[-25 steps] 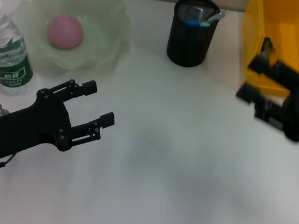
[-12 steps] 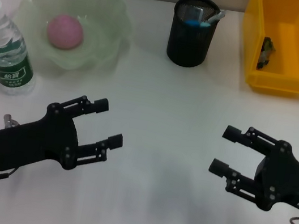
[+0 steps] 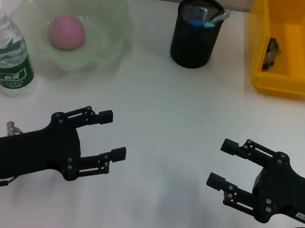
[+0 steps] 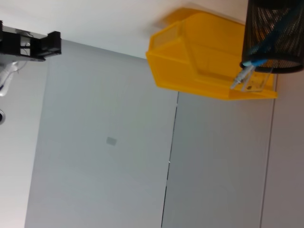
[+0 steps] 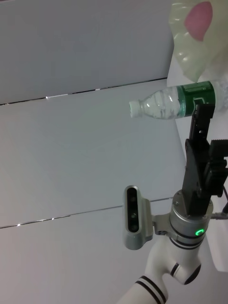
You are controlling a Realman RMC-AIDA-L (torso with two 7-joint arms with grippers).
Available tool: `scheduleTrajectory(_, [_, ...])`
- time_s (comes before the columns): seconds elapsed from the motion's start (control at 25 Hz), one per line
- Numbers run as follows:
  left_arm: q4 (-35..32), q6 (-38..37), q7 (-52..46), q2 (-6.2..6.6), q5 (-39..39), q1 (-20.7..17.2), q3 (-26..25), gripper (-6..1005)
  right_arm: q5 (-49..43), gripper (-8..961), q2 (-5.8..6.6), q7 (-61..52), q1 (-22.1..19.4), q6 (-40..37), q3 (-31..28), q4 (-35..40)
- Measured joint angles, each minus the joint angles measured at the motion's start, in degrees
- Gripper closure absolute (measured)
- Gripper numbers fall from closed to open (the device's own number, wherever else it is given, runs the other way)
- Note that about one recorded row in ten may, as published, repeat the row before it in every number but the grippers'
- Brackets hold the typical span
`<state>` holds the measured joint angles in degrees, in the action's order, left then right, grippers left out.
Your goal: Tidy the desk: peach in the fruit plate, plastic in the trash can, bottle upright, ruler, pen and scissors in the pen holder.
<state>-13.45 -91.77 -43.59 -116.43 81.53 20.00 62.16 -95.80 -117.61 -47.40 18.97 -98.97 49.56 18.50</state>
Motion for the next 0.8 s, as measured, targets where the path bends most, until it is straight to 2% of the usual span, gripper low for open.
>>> scheduleTrajectory(0.36, [-0.88,0.19,-1.89,1.12,1.56,0.46,0.36,226,-0.27,260,-0.31,0.18,1.18,2.07,0.31,-0.05])
scheduleTrajectory(0.8, [-2.2,0.19,-2.98,1.46,3.45,0.57,0.26,226,-0.53,260,-0.52,-0.15,2.02,2.41,0.24,-0.05])
